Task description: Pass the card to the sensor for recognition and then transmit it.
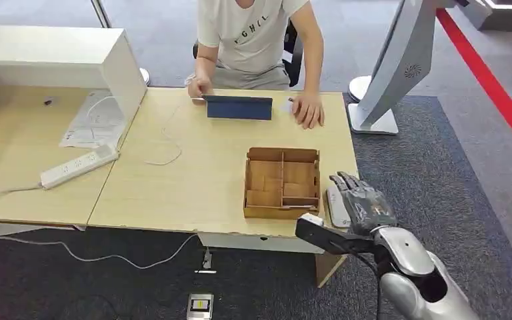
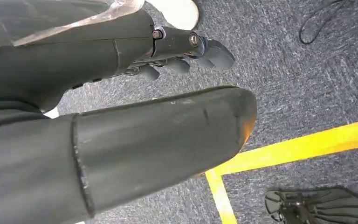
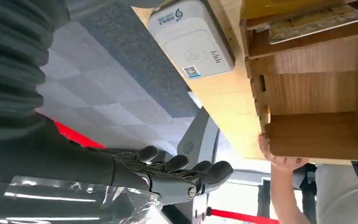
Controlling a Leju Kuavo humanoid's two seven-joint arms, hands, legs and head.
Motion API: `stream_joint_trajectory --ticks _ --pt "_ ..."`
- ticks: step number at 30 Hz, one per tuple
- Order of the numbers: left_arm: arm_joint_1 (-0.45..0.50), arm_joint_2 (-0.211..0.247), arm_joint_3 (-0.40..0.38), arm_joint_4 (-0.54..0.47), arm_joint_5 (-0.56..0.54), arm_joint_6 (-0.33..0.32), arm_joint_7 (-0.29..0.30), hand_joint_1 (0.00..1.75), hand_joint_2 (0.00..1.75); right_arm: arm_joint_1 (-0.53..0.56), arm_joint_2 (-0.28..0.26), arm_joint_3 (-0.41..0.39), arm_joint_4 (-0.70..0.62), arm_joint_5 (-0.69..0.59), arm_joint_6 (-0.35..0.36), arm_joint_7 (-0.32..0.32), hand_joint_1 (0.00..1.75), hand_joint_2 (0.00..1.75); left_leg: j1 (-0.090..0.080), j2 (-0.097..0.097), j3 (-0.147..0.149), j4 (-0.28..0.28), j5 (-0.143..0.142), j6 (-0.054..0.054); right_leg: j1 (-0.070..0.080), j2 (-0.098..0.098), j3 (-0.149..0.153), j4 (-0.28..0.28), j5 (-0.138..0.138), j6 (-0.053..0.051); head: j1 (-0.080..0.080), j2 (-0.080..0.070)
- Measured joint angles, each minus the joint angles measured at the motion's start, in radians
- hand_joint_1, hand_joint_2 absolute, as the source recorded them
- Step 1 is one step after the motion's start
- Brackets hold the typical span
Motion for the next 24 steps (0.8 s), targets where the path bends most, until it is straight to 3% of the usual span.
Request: stream_joint_trajectory --ticks 15,24 --pt "-0.011 0.0 -0.002 0.0 -0.003 -0.003 0.002 0.0 0.0 -0.026 0.056 0.017 -0.025 0.019 0.074 -0.013 0.0 1.75 0.0 0.0 0.0 0.0 0.0 0.0 0.0 0.0 0.0 0.0 0.0 0.0 0.0 0.0" --pt "-0.022 0.0 -0.003 0.0 -0.014 -0.006 0.01 0.0 0.0 -0.026 0.082 0.026 -0.017 0.024 0.071 -0.002 0.0 1.75 0.0 0.0 0.0 0.0 0.0 0.0 0.0 0.0 0.0 0.0 0.0 0.0 0.0 0.0"
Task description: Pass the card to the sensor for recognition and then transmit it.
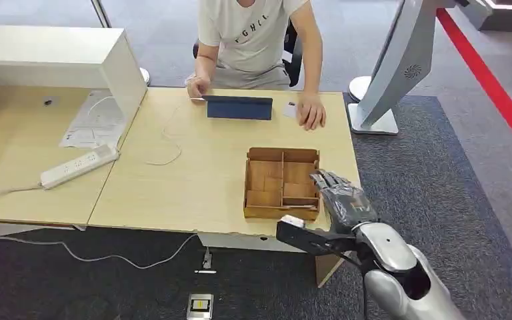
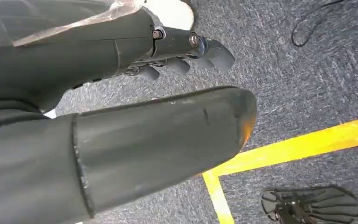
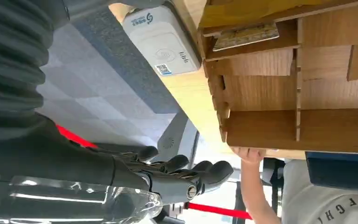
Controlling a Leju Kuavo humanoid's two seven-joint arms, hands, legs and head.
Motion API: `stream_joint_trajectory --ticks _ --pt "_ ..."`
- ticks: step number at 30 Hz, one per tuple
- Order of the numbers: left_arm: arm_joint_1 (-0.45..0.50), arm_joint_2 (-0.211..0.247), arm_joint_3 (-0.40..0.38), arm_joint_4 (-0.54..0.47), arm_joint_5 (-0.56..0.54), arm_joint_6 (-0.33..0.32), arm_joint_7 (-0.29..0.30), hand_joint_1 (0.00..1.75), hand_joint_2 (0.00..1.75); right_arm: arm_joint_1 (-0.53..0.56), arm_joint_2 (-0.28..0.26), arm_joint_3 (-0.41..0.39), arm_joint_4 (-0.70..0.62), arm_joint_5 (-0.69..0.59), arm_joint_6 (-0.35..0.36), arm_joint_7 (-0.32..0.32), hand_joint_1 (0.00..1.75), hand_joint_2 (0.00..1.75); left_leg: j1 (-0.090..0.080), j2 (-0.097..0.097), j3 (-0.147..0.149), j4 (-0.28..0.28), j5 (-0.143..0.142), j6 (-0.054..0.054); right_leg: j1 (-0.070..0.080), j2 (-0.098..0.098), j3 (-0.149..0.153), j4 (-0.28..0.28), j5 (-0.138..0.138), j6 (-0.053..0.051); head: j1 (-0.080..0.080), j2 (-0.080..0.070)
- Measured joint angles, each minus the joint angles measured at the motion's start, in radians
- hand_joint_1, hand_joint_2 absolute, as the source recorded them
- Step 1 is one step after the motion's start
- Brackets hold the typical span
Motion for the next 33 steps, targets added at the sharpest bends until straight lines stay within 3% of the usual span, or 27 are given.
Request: stream_joint_trajectory --ticks 8,22,33 --pt "-0.004 0.0 -0.014 0.0 -0.004 -0.002 0.0 0.0 0.0 -0.003 0.014 -0.01 0.013 -0.032 0.024 0.039 0.0 1.75 0.0 0.0 0.0 0.0 0.0 0.0 0.0 0.0 0.0 0.0 0.0 0.0 0.0 0.0" --pt "-0.003 0.0 -0.021 0.0 -0.001 0.0 0.0 0.0 0.0 -0.008 0.019 -0.026 0.018 -0.032 0.074 0.051 0.0 1.75 0.0 0.0 0.0 0.0 0.0 0.0 0.0 0.0 0.0 0.0 0.0 0.0 0.0 0.0" --pt "-0.009 -0.001 -0.023 0.0 -0.006 -0.009 0.004 0.0 0.0 -0.008 0.08 -0.005 0.018 -0.022 0.081 0.051 0.0 1.75 0.0 0.0 0.0 0.0 0.0 0.0 0.0 0.0 0.0 0.0 0.0 0.0 0.0 0.0"
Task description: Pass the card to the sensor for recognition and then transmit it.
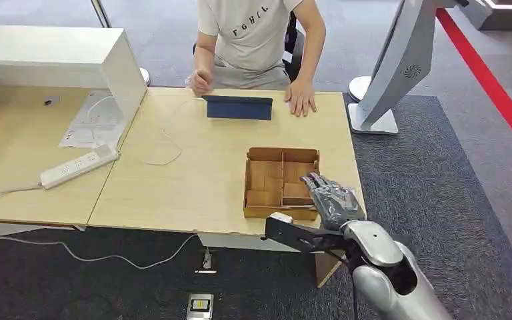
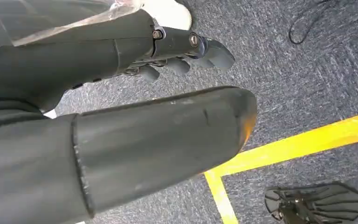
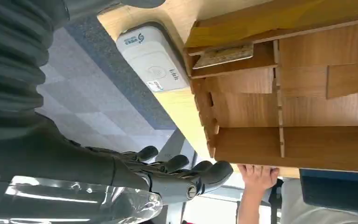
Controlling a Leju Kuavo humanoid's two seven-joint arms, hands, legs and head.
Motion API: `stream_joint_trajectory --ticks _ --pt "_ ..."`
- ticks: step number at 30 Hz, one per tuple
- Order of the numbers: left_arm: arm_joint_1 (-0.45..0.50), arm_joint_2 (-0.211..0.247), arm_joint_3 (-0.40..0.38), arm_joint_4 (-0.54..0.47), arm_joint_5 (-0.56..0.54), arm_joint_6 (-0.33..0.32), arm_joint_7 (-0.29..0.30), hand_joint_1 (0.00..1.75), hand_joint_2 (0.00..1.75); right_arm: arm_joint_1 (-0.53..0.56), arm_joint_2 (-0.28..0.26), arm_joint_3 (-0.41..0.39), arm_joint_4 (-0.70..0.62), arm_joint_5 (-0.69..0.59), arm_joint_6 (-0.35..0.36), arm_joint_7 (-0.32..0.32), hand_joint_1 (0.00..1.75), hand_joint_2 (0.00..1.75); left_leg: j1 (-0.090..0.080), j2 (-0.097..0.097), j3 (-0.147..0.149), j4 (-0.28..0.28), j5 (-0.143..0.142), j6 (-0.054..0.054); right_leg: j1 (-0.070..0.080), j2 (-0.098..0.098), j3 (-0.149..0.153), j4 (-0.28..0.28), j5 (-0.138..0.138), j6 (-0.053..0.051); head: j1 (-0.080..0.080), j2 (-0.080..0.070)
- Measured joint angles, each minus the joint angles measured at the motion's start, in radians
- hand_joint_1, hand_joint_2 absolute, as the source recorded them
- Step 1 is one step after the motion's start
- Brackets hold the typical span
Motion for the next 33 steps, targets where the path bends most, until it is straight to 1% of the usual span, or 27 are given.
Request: stream_joint_trajectory --ticks 5,9,18,21,29,33 --pt "-0.001 0.0 0.0 0.0 0.004 -0.002 0.004 0.0 0.0 0.0 0.027 0.01 0.007 0.018 -0.011 -0.001 0.0 1.75 0.0 0.0 0.0 0.0 0.0 0.0 0.0 0.0 0.0 0.0 0.0 0.0 0.0 0.0" --pt "0.0 0.0 0.0 0.0 0.008 -0.006 -0.002 0.0 0.0 -0.003 0.05 0.015 0.026 0.04 -0.03 -0.021 0.0 1.75 0.0 0.0 0.0 0.0 0.0 0.0 0.0 0.0 0.0 0.0 0.0 0.0 0.0 0.0" --pt "0.003 0.0 0.0 0.0 0.015 -0.002 -0.001 0.0 0.0 -0.03 0.084 0.021 0.11 0.079 -0.075 -0.047 0.0 1.75 0.0 0.0 0.0 0.0 0.0 0.0 0.0 0.0 0.0 0.0 0.0 0.0 0.0 0.0" --pt "0.003 0.0 0.0 0.0 0.014 -0.002 0.002 0.0 0.0 -0.04 0.097 0.021 0.153 0.097 -0.104 -0.063 0.0 1.75 0.0 0.0 0.0 0.0 0.0 0.0 0.0 0.0 0.0 0.0 0.0 0.0 0.0 0.0" --pt "0.002 0.0 0.0 0.0 0.003 0.001 -0.001 0.0 0.0 -0.049 0.113 0.02 0.244 0.109 -0.135 -0.073 0.0 1.75 0.0 0.0 0.0 0.0 0.0 0.0 0.0 0.0 0.0 0.0 0.0 0.0 0.0 0.0" --pt "0.002 -0.002 -0.001 0.0 0.002 0.007 -0.002 0.0 0.0 -0.048 0.116 0.019 0.278 0.116 -0.138 -0.076 0.0 1.75 0.0 0.0 0.0 0.0 0.0 0.0 0.0 0.0 0.0 0.0 0.0 0.0 0.0 0.0"
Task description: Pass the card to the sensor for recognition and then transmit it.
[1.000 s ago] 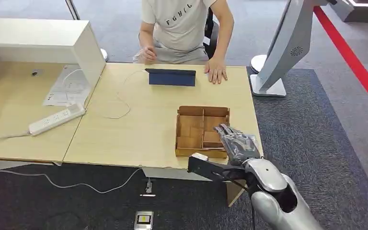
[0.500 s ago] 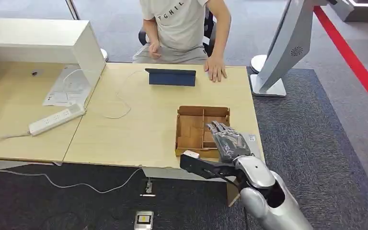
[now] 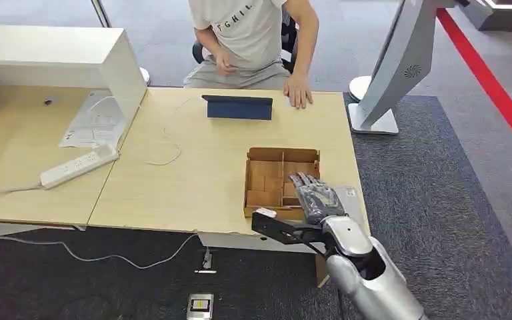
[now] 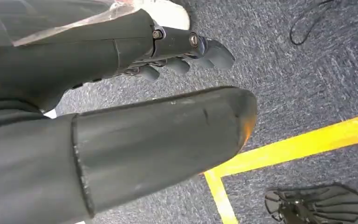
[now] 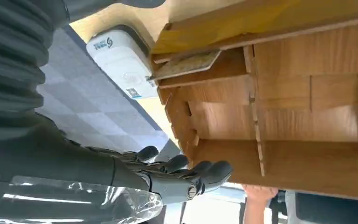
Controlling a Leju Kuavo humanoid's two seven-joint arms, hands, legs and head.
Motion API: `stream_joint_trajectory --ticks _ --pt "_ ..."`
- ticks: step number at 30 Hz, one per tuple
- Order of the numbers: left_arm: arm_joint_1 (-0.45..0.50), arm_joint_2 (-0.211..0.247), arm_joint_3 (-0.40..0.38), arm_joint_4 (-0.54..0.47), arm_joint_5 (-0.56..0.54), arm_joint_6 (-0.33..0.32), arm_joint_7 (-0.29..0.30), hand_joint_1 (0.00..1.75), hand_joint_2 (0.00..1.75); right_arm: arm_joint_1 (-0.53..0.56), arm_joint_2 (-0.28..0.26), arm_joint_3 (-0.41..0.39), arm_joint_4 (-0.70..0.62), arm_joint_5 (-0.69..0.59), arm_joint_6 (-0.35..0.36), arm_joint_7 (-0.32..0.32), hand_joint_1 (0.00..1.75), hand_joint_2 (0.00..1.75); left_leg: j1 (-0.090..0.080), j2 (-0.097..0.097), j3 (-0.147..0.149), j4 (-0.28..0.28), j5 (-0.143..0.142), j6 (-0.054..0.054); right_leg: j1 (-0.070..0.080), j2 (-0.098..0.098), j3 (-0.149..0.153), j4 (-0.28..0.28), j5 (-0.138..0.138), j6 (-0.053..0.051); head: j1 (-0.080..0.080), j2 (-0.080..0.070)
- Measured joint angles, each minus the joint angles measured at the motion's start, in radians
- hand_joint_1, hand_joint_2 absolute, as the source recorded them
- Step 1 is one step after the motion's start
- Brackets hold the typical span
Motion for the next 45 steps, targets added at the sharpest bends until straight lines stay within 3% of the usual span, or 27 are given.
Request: stream_joint_trajectory --ticks 20,26,45 --pt "-0.002 -0.011 -0.019 0.0 0.001 0.006 0.007 0.0 0.0 -0.008 0.007 -0.023 0.086 0.054 -0.026 -0.051 0.0 1.75 0.0 0.0 0.0 0.0 0.0 0.0 0.0 0.0 0.0 0.0 0.0 0.0 0.0 0.0" --pt "-0.002 -0.029 -0.024 0.0 -0.01 0.034 -0.006 0.0 0.0 -0.011 0.007 -0.023 0.113 0.06 -0.04 -0.051 0.0 1.75 0.0 0.0 0.0 0.0 0.0 0.0 0.0 0.0 0.0 0.0 0.0 0.0 0.0 0.0" --pt "0.009 -0.032 -0.024 0.0 -0.015 0.033 -0.01 0.0 0.0 -0.04 -0.008 -0.025 0.161 0.054 -0.076 -0.051 0.0 1.75 0.0 0.0 0.0 0.0 0.0 0.0 0.0 0.0 0.0 0.0 0.0 0.0 0.0 0.0"
